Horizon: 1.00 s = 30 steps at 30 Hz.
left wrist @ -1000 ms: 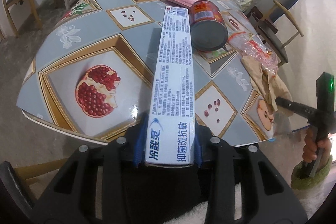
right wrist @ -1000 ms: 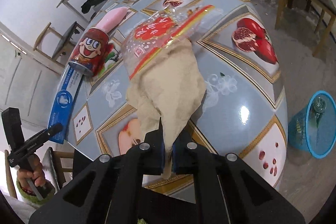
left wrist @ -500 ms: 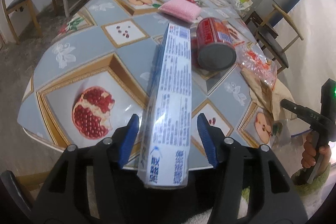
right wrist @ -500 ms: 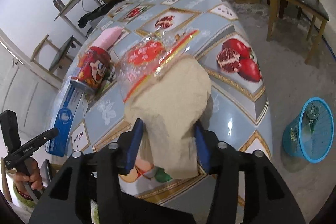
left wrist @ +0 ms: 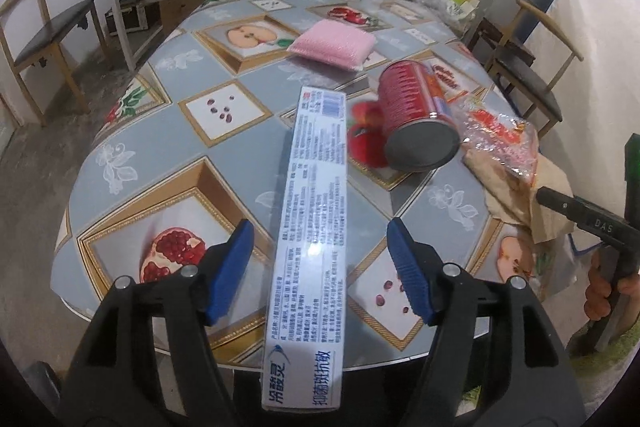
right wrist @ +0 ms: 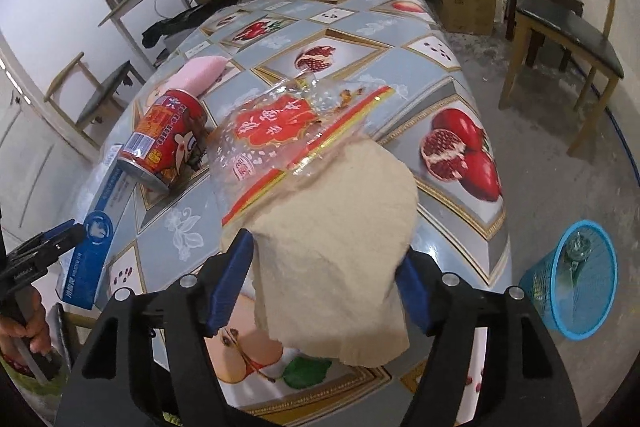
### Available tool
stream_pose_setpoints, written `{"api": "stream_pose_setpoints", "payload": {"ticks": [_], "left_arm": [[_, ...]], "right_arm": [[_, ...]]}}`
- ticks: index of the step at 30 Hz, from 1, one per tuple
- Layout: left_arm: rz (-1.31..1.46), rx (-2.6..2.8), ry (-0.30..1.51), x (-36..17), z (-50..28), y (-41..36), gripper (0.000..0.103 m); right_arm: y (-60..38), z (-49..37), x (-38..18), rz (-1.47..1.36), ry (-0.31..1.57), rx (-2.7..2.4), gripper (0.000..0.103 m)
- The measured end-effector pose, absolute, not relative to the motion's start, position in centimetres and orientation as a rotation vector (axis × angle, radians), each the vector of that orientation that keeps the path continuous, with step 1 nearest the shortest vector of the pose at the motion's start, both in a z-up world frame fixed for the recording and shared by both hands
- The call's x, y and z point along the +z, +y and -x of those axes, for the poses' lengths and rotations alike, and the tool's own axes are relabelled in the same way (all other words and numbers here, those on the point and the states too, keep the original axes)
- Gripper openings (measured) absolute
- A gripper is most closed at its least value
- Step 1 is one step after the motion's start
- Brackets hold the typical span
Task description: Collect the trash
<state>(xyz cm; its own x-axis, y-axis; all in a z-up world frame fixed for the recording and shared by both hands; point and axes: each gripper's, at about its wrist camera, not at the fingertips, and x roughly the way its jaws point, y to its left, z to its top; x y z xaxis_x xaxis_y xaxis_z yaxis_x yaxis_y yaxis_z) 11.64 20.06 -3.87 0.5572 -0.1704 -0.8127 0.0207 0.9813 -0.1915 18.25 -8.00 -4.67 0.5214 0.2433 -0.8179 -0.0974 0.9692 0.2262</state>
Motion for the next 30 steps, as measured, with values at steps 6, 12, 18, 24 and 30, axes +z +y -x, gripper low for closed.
{"api": "stream_pose_setpoints", "payload": {"ticks": [6,12,18,24,30], "left_arm": [[0.157,-0.083,0.980,-4.0,-12.1,20.4,0.065],[0.178,-0.115,0.950,-3.0,-12.4,19.6,0.065],[0.198,-0.189,0.899,-1.3,-14.9,16.2,0.069],[0.150,-0.176,0.890,-1.4,-18.4,12.9,0.074],[0.160,-0.146,0.959,-3.3,-21.3,12.0,0.075]], "right_arm": [[-6.9,-19.6,-5.7,-0.110,1.014,0.215,0.071],[-5.6,-19.6,-6.3,-0.049,1.003,0.208,0.075],[-5.8,-19.3,-6.7,-0.059,0.984,0.214,0.076],[-6.4,-19.2,-6.5,-0.101,0.973,0.235,0.076],[-6.6,-18.8,-6.6,-0.106,0.959,0.257,0.076]]}}
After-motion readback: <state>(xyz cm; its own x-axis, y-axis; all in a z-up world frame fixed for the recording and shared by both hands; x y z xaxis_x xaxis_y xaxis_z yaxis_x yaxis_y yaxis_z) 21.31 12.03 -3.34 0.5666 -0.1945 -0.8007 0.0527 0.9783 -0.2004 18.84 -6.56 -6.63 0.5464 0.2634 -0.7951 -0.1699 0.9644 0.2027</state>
